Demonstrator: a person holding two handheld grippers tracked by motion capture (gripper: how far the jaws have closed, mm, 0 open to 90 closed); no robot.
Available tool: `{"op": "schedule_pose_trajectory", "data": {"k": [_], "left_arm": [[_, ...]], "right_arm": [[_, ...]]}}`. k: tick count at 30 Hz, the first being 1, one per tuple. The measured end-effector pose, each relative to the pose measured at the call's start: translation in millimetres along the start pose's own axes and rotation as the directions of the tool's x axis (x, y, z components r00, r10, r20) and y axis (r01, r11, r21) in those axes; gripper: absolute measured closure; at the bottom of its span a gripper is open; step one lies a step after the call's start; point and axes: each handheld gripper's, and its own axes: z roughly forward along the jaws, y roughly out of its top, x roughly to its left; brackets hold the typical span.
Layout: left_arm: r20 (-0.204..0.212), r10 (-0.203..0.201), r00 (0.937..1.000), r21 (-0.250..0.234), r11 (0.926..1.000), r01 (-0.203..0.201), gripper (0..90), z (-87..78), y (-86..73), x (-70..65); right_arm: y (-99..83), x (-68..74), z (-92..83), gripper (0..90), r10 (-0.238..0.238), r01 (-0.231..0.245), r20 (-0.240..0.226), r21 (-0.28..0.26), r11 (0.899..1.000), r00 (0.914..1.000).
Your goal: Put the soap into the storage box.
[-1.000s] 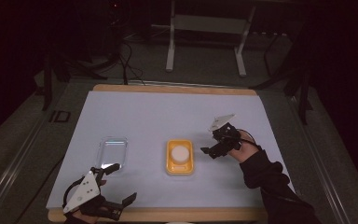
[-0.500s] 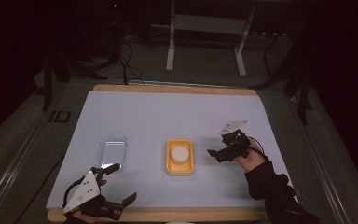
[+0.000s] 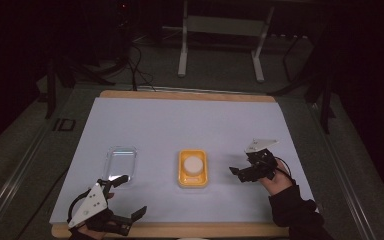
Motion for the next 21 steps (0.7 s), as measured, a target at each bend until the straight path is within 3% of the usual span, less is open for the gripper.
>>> {"op": "schedule_pose_trajectory", "data": {"k": [11,21], "left_arm": [[-0.001,0.002,1.0000,0.003,1.0000,-0.002,0.1,0.2,-0.2,-1.0],[0.000,0.003,1.0000,0.007,1.0000,-0.003,0.1,0.2,-0.1,-1.9]], "right_arm": [[-19.7,3.5,-5.2,13.6,0.009,-0.009,0.052,-0.003,1.000,0.9986],[-32.7,2.4,-10.8,13.6,0.042,-0.042,0.067,-0.009,0.999,0.9969]]}}
